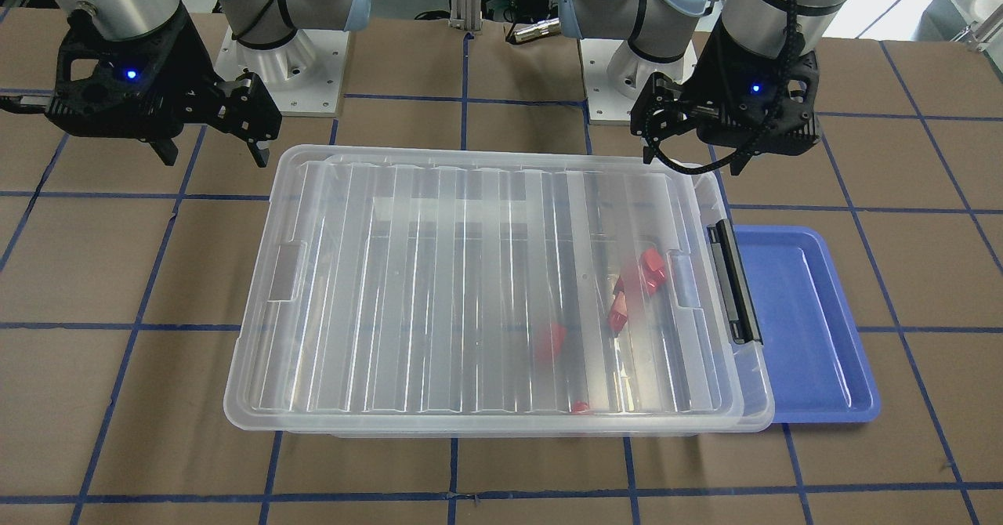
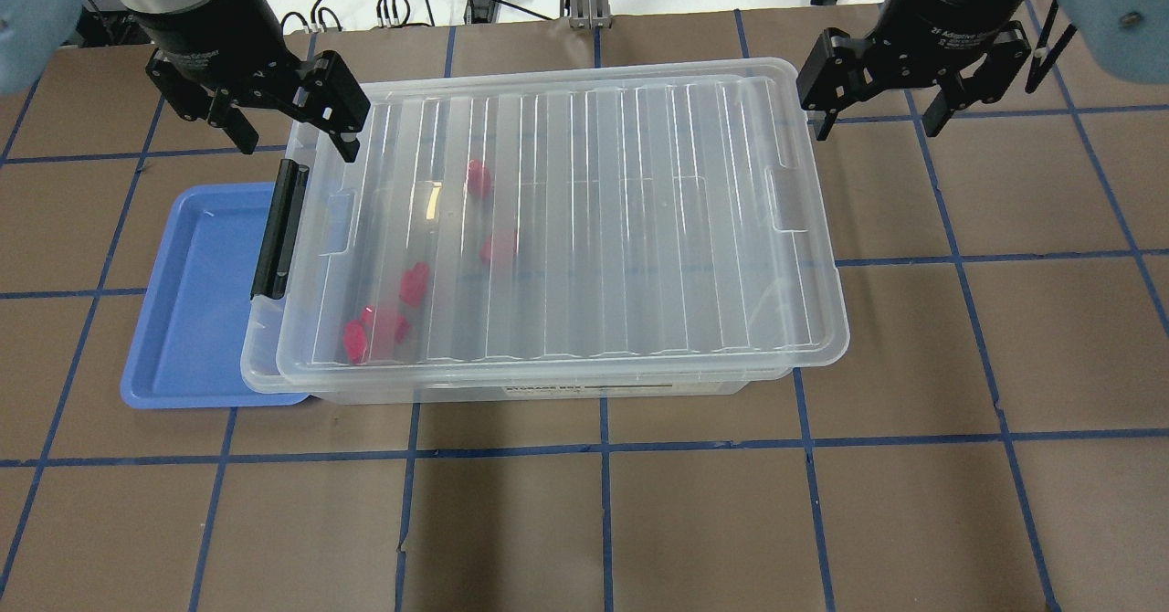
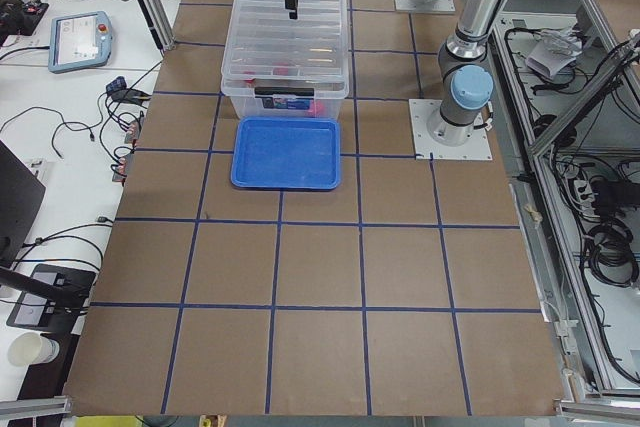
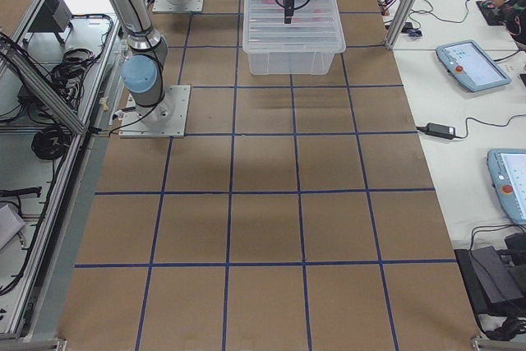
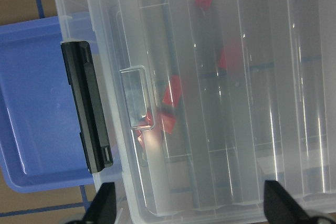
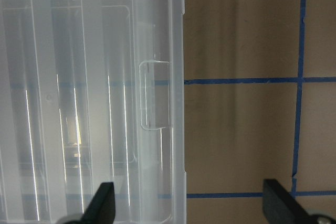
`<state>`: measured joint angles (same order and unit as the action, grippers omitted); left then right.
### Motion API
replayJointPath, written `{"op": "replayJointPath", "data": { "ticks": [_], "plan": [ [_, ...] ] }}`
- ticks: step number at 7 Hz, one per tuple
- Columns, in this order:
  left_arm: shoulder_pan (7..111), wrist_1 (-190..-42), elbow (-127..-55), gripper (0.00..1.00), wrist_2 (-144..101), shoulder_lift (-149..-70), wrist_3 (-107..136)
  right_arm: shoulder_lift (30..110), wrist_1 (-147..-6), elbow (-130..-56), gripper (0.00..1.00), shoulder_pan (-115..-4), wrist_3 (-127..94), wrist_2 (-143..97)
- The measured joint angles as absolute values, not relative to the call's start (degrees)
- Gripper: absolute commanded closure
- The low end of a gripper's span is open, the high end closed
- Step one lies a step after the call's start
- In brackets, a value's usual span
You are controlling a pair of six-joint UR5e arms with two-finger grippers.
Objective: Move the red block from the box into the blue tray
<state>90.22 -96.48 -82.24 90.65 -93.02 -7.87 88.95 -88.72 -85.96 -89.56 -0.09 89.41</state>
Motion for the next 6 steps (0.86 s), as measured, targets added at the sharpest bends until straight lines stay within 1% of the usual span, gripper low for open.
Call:
{"op": "replayJointPath", "data": {
  "ticks": [6],
  "plan": [
    [90.14, -96.95, -81.71, 0.00, 90.78, -93.21, -8.79, 88.86, -88.76, -86.14, 0.00, -89.56, 0.11, 89.54]
  ]
}}
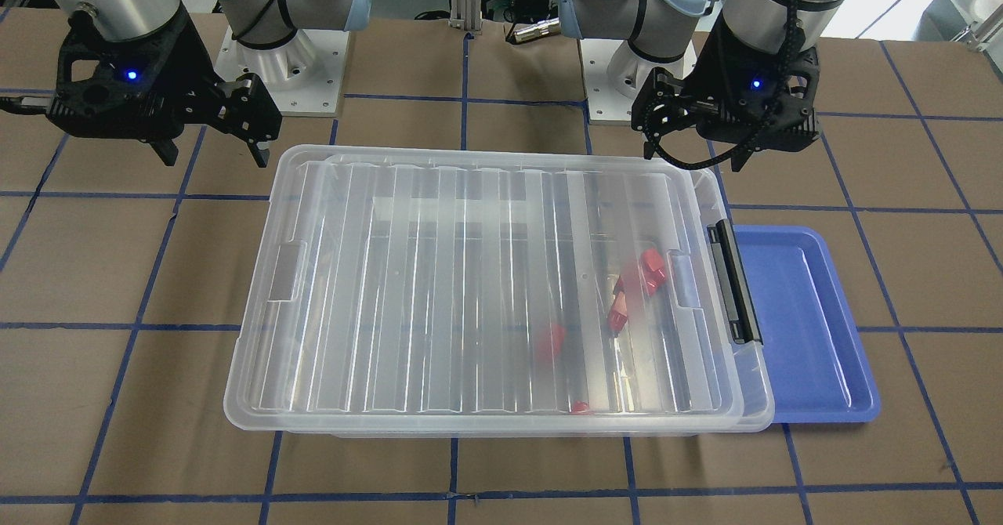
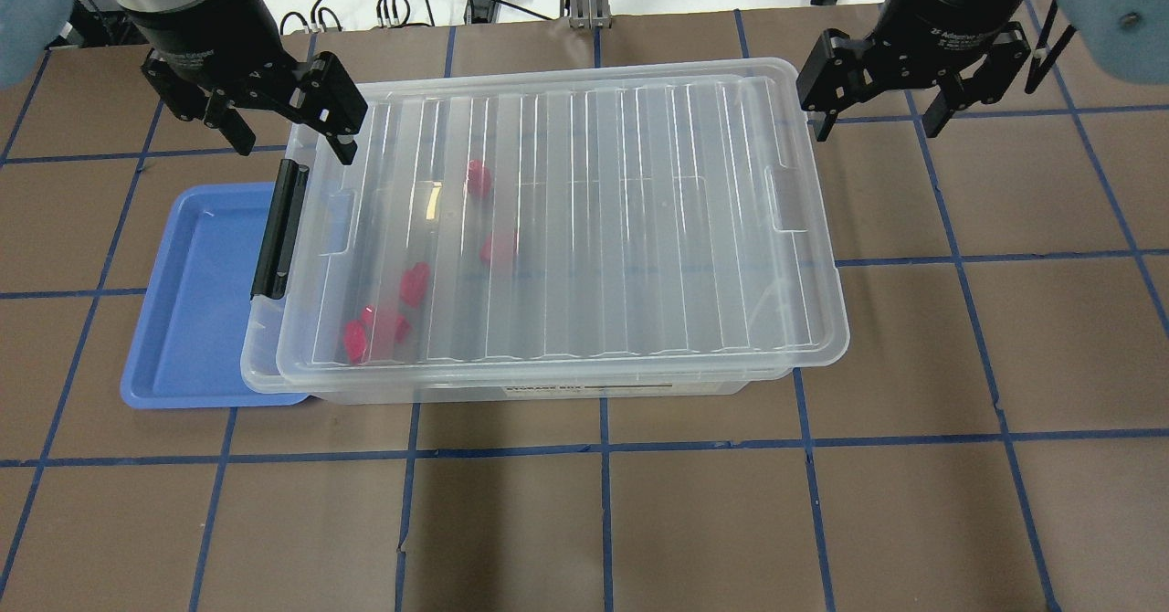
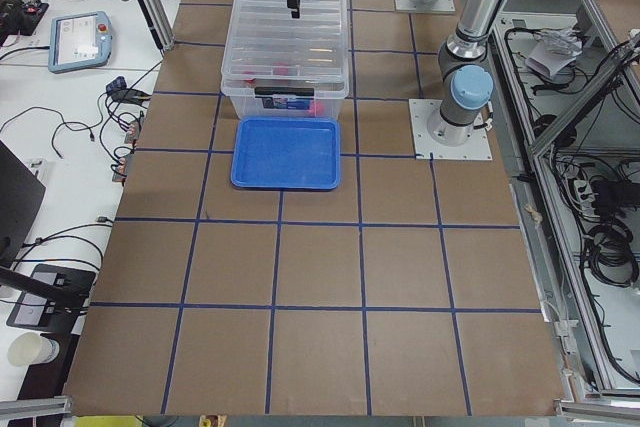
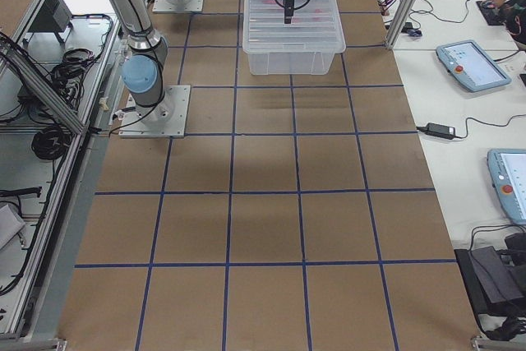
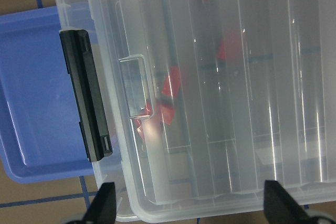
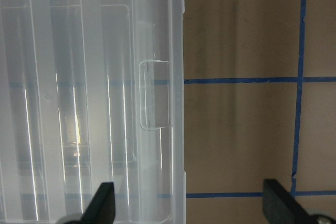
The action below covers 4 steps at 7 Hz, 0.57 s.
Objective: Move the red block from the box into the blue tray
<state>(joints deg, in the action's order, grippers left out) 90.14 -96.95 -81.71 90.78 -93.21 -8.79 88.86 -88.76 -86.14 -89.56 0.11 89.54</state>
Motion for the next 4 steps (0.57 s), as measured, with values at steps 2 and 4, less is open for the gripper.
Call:
{"op": "replayJointPath", "data": {
  "ticks": [2, 4],
  "plan": [
    [89.85, -96.80, -80.71, 0.00, 90.95, -93.38, -8.92, 88.63, -89.75, -87.61, 0.00, -89.56, 0.52, 89.77],
    [89.33, -97.17, -77.92, 0.00, 90.82, -93.98, -8.44, 87.88, -95.79, -92.85, 0.00, -89.56, 0.60, 90.09]
  ]
}}
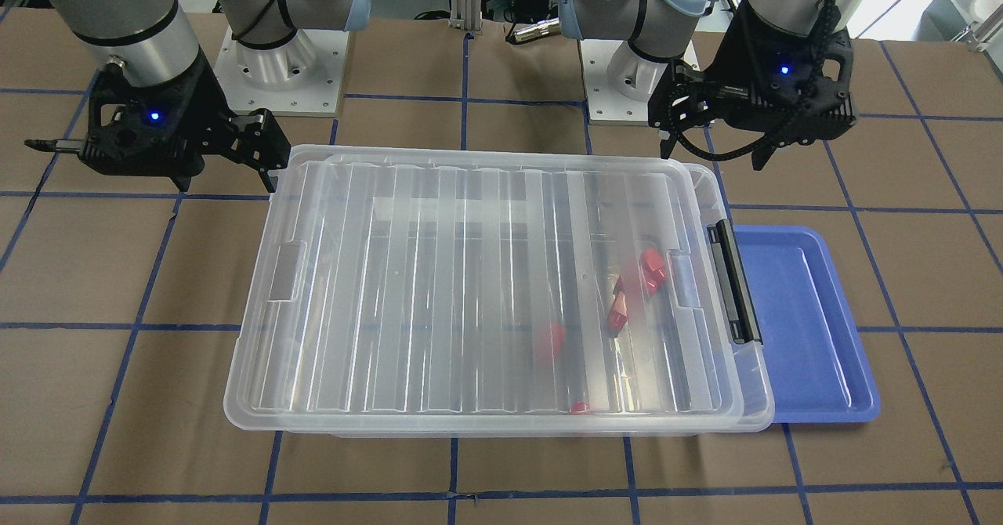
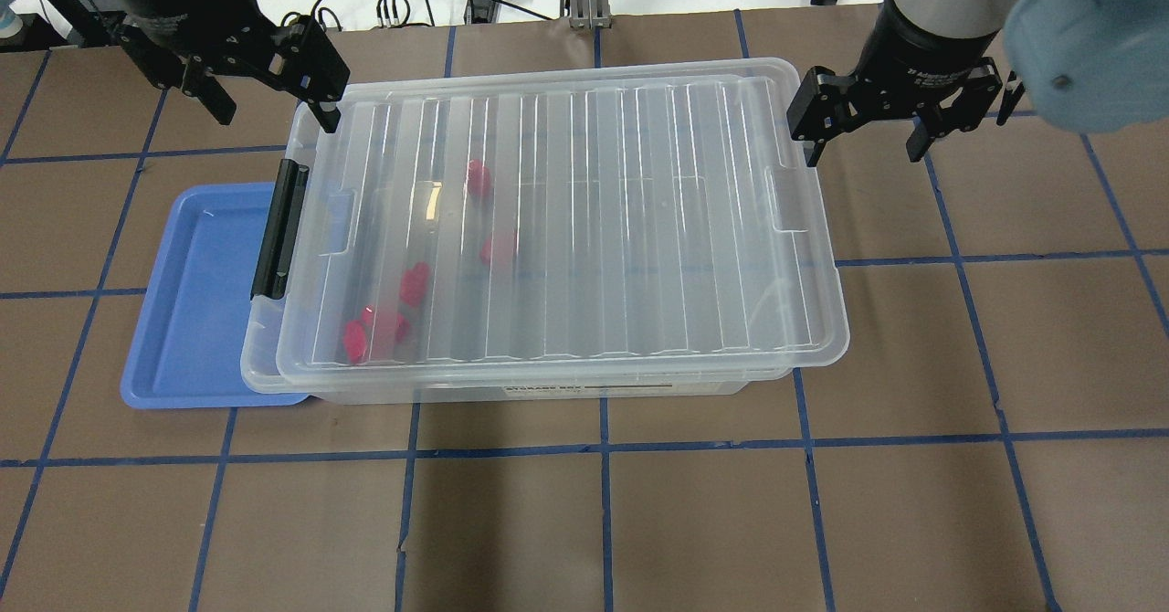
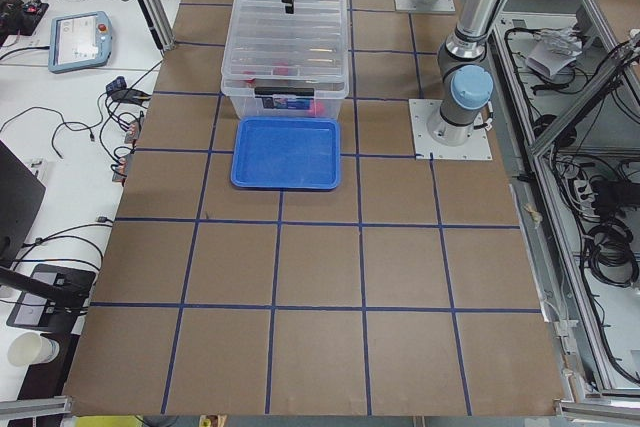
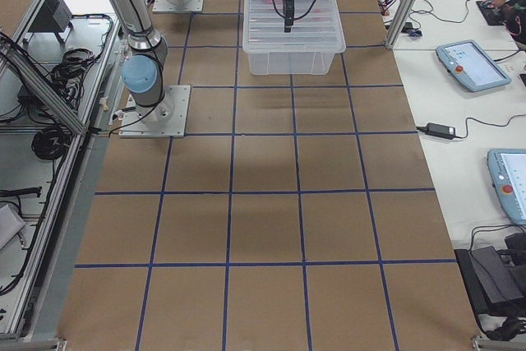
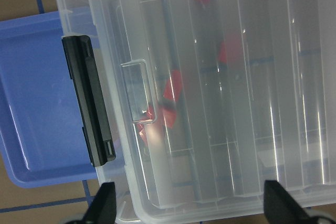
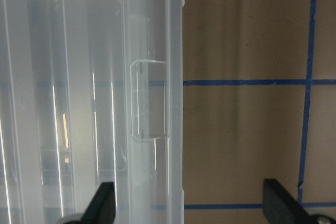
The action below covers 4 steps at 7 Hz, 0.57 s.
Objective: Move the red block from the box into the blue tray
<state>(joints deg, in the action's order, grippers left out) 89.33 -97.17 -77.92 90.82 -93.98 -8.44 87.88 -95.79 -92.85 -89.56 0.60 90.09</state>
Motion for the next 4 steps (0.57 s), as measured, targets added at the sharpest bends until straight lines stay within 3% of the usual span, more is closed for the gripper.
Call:
{"op": "replayJointPath", "data": {
  "ticks": [4],
  "plan": [
    [89.26, -96.99, -77.31, 0.00, 90.83, -94.89, -8.29, 81.41, -111.15, -100.60, 0.00, -89.56, 0.70, 90.83]
  ]
}}
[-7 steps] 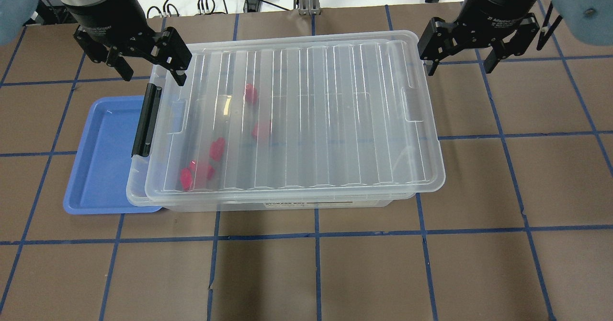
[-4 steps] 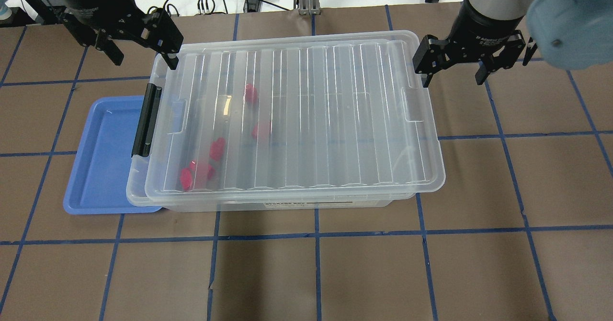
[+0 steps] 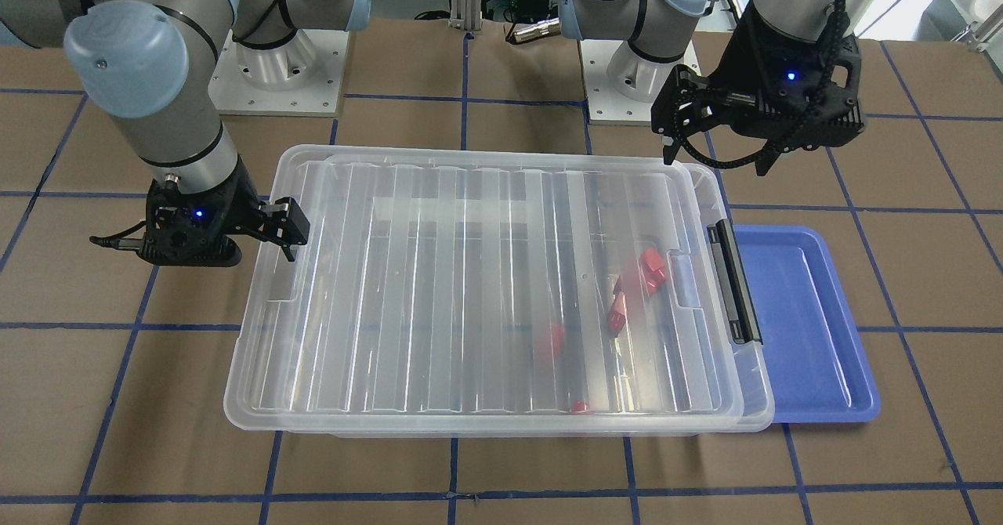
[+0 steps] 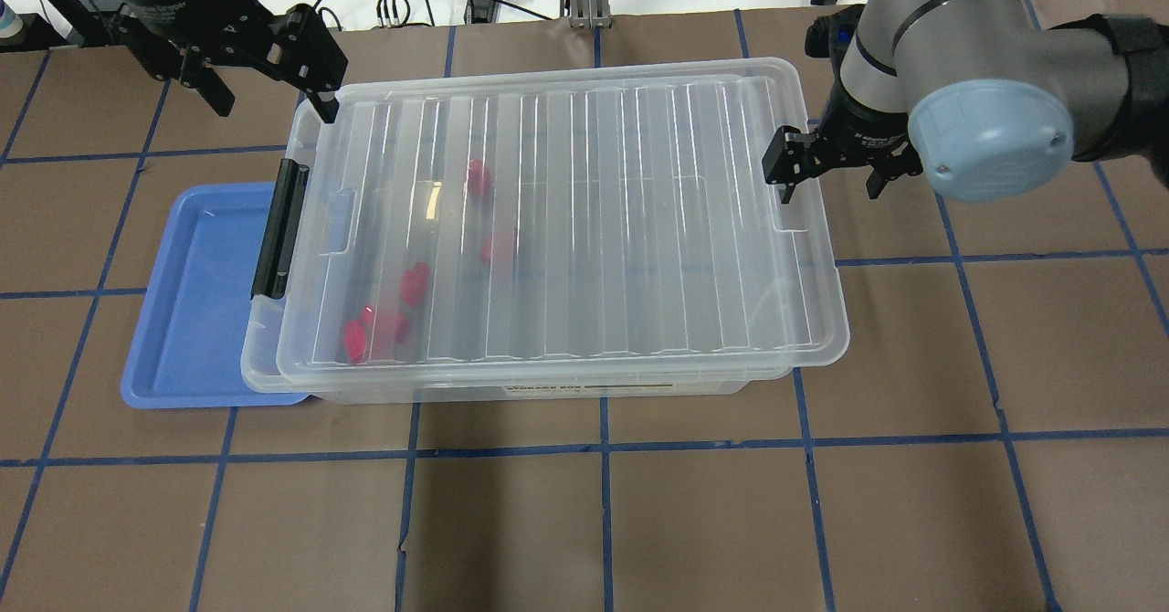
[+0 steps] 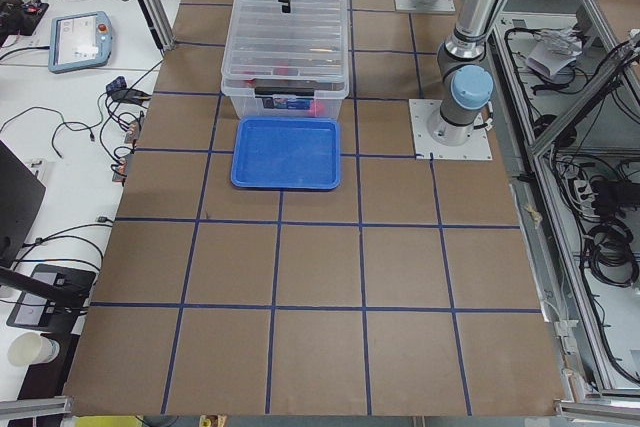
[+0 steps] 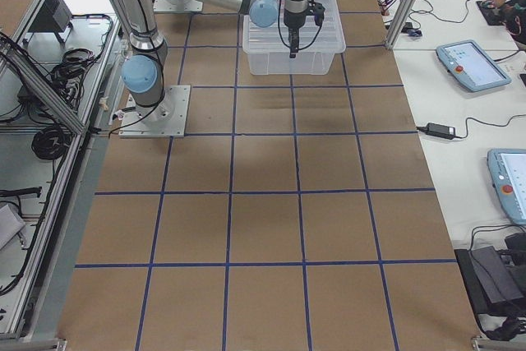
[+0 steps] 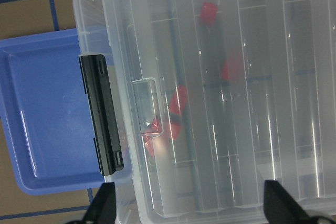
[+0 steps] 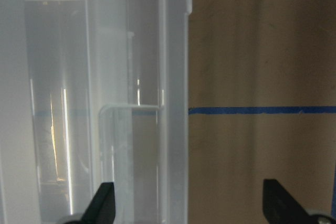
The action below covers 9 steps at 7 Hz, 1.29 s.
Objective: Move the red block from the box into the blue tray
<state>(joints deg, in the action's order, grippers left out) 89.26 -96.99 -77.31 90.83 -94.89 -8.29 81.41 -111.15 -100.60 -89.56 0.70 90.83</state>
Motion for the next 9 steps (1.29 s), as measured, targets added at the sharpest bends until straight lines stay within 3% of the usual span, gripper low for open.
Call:
{"op": "replayJointPath", "data": {
  "ticks": [9],
  "plan": [
    [89.56, -96.86, -77.17, 0.00, 90.31, -95.35, -7.59, 80.24, -112.61, -100.61, 0.00, -86.82, 2.56, 102.79]
  ]
}}
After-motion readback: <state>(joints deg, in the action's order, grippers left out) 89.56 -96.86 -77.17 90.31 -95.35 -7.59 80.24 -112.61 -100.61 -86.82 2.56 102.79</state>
